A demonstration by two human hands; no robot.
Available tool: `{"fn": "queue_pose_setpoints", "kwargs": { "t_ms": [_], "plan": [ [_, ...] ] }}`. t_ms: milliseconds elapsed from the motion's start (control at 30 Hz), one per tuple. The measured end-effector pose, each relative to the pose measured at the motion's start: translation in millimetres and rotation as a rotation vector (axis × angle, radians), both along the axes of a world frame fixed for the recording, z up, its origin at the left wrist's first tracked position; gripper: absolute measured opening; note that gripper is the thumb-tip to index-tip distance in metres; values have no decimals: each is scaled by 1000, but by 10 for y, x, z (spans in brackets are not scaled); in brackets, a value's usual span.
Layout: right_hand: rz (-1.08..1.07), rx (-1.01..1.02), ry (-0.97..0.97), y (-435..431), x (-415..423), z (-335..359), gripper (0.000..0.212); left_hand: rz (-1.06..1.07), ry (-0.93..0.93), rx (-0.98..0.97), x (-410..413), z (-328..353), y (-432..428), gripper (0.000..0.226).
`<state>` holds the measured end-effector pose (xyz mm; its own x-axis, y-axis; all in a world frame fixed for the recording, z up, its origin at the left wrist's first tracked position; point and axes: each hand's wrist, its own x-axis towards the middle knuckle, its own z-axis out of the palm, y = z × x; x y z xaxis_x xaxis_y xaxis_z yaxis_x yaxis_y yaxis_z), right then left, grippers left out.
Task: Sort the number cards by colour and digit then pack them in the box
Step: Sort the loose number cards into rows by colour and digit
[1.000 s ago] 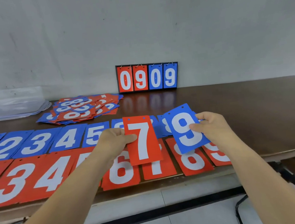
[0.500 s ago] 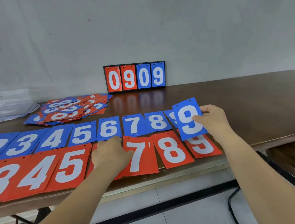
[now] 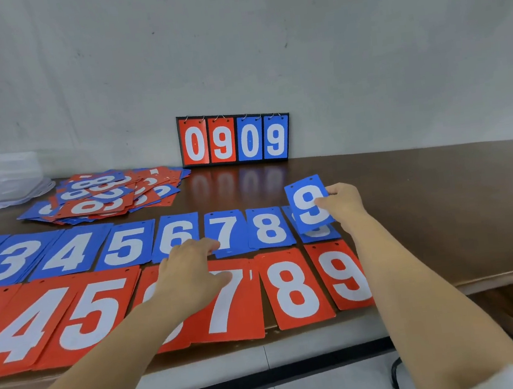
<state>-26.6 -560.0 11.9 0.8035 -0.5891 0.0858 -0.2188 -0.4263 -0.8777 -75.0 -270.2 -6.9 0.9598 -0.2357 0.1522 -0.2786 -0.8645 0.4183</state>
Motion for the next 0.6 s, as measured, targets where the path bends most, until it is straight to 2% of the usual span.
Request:
{"fn": "queue_pose_setpoints", "kwargs": {
  "t_ms": [133, 233, 300, 367, 600],
  "plan": [
    [23, -239, 204, -62, 133, -159, 9, -33, 8, -78, 92, 3, -4, 62],
    [-63, -381, 323, -74, 177, -289, 30, -48, 5, -118, 149, -13, 12, 64],
    [-100, -425, 307, -37, 161, -281, 37, -60, 15, -139, 168, -28, 37, 64],
    [-85, -494, 285, -5, 146, -266, 34, -74, 17, -140, 181, -24, 57, 64],
    [123, -495, 142, 308, 128, -137, 57, -88, -9, -162, 263, 82, 192, 64]
  ]
}}
